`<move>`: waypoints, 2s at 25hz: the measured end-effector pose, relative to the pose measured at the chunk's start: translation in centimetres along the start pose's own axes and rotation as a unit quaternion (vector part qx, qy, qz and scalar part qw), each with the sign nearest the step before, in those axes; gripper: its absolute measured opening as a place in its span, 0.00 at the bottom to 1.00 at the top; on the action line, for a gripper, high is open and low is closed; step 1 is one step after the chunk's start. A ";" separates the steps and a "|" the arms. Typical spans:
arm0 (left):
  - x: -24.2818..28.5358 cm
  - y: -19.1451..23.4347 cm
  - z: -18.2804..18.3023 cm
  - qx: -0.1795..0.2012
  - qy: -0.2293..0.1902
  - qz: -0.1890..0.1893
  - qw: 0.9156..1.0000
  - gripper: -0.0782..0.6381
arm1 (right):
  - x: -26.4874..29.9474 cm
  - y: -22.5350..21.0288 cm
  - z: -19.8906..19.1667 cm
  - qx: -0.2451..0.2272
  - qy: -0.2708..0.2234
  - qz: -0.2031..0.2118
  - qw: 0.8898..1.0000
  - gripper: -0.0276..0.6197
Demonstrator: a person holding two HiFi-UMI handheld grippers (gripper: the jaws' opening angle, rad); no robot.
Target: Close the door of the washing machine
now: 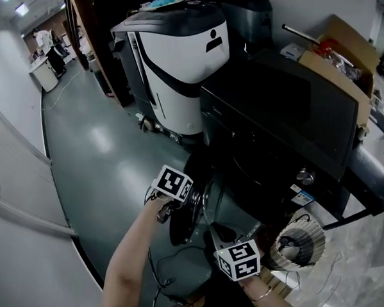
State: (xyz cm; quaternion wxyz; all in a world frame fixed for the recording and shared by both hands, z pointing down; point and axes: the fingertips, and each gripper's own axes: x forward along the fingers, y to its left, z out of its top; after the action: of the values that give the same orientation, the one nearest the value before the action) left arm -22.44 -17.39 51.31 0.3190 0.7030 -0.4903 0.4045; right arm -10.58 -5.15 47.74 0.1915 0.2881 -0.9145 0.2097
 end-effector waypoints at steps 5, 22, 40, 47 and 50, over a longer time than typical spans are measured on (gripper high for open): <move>0.8 -2.8 0.9 -0.035 -0.013 0.003 0.999 0.43 | -2.7 -0.9 -3.6 0.010 0.017 -0.034 0.999 0.06; 4.1 -9.5 4.9 -0.133 -0.064 0.030 0.989 0.45 | -3.0 -3.7 -11.1 0.022 0.080 -0.071 0.994 0.27; 6.5 -12.9 8.6 -0.205 -0.107 0.045 0.972 0.46 | -1.9 -13.9 -12.7 -0.016 0.140 -0.178 0.974 0.26; 5.7 -14.2 9.4 -0.213 -0.130 0.003 0.968 0.46 | -2.3 -16.1 -12.8 -0.012 0.147 -0.178 0.973 0.21; 3.8 -14.9 9.8 -0.202 -0.171 -0.025 0.964 0.46 | -2.8 -17.3 -12.6 -0.009 0.147 -0.181 0.972 0.21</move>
State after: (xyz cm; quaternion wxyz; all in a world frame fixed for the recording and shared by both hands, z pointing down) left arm -5.05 -22.57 49.29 0.3760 0.6942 -0.5917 0.1628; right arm 4.93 -10.62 61.74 0.3614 0.4129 -0.8108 0.2036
